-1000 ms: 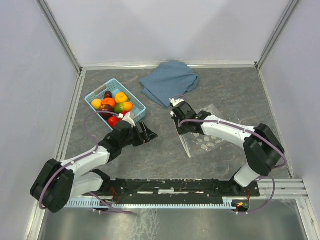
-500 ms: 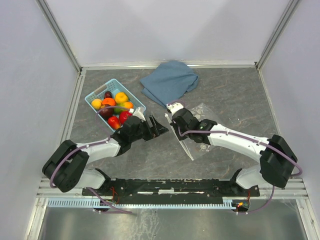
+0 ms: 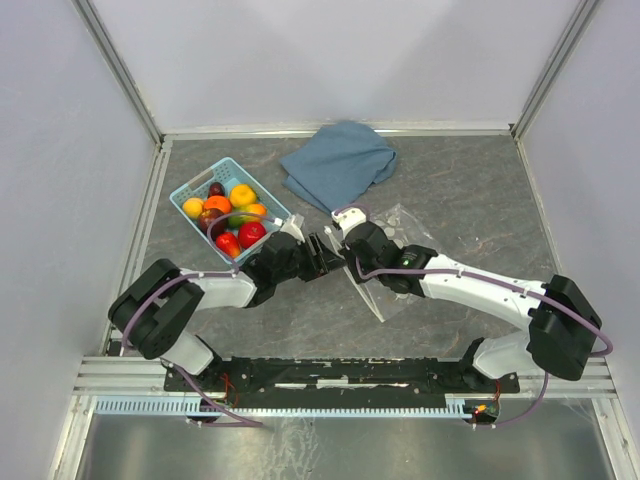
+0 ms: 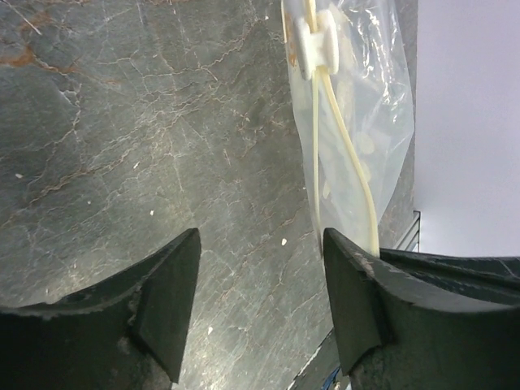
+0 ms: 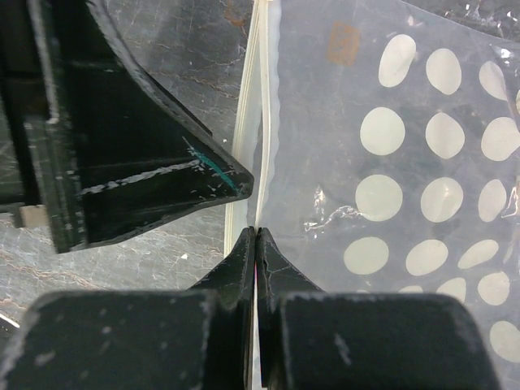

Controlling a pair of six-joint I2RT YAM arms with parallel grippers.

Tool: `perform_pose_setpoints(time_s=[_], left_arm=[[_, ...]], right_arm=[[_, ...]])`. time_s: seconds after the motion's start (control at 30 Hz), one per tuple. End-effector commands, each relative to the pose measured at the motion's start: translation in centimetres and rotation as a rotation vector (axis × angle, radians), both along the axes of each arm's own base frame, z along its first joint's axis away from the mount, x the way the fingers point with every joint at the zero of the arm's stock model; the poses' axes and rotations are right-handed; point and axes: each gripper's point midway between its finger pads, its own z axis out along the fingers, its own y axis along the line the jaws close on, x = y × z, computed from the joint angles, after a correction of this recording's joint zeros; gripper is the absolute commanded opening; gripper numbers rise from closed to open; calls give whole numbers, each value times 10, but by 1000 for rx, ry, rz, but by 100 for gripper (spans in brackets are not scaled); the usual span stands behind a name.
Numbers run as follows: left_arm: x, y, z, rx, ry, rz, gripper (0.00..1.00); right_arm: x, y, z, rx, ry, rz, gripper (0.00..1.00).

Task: Place the food in the zip-top bag and seal the zipper
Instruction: Pick up the zipper food storage bag at the center of the board, then open the zipper of the food storage bag.

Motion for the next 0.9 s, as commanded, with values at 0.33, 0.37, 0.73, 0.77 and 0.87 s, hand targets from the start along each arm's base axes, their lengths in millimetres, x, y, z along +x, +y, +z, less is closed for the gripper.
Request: perform_pose_setpoints(time_s=[0.33,0.37,0.73,0.77,0.87], left_arm=[[15,-33,26,-124,-48,15,38],[15,-33,26,-134,-49,20,33],[10,-27,37,-168,-68,54,3],[10,-27,39,-169,-69,57,3],[9,-28,42,-176,-70,55,3]], right_arm=[[2,7,21,45,-57,6,2],[2,5,21,40,-61,1,2],[5,-11,6,-85,-89,-27,25],[6,-12,5,-95,-95,-33,29],[7,-12,2,-123,-123,-50,38]])
